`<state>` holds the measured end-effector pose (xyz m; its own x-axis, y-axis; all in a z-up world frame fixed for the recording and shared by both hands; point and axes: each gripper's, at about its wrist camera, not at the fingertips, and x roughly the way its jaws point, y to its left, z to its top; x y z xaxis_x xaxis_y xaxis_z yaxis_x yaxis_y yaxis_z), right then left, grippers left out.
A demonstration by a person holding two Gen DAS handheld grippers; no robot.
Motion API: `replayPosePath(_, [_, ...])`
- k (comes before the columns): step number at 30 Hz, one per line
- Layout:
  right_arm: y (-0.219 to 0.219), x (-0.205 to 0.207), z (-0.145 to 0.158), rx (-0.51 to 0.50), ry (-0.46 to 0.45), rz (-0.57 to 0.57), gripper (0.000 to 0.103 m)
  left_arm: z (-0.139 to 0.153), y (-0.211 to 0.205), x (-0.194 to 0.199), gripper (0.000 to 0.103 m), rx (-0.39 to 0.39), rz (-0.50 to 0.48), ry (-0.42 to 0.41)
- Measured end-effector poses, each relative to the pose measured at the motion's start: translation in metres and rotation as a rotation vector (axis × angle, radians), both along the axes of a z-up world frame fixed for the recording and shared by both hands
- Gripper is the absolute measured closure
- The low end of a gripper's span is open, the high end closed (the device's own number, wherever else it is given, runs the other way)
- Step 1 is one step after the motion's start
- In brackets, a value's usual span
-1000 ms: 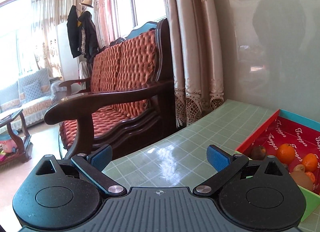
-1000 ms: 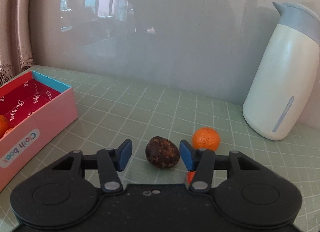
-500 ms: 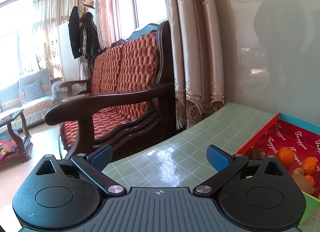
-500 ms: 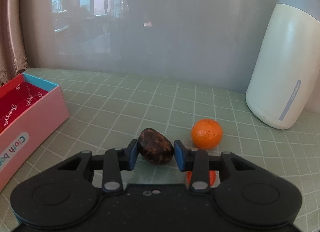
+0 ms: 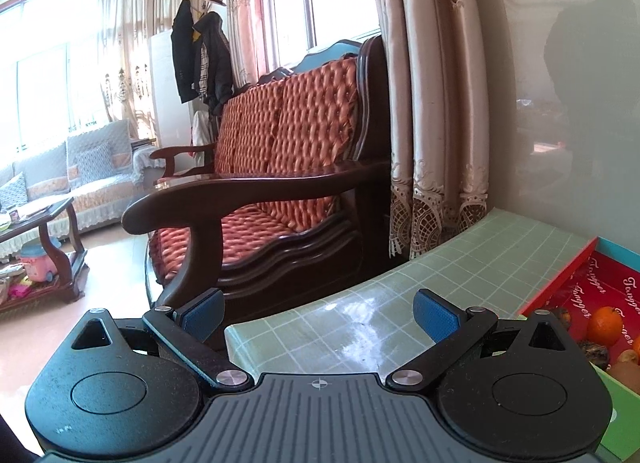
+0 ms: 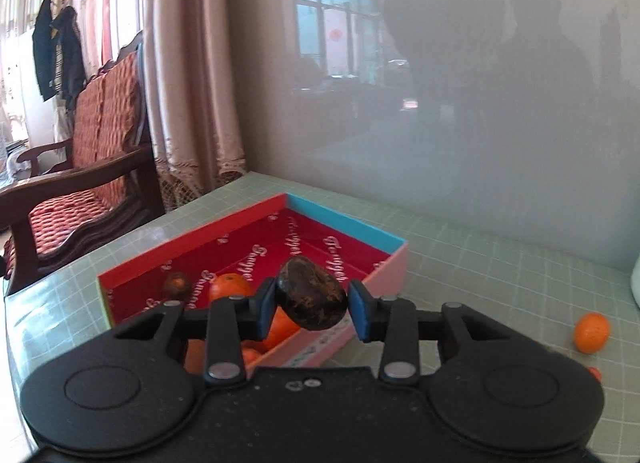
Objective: Organize fruits
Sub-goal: 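Carry the chestnut into the box and open the right gripper, then withdraw the right gripper from the box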
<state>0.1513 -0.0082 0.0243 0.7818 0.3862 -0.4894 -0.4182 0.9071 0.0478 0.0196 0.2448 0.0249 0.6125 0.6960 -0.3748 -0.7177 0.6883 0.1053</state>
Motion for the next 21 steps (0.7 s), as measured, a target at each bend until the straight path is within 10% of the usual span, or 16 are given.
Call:
replayPosePath(15, [0.034, 0.003, -0.014, -0.013, 0.044, 0.029, 0.061, -0.005, 0.02, -0.007, 0.003, -0.012, 0.025, 0.006])
replayPosePath(21, [0.027, 0.0, -0.01, 0.004, 0.023, 0.006, 0.037, -0.005, 0.012, -0.003, 0.003, -0.006, 0.004, 0.012])
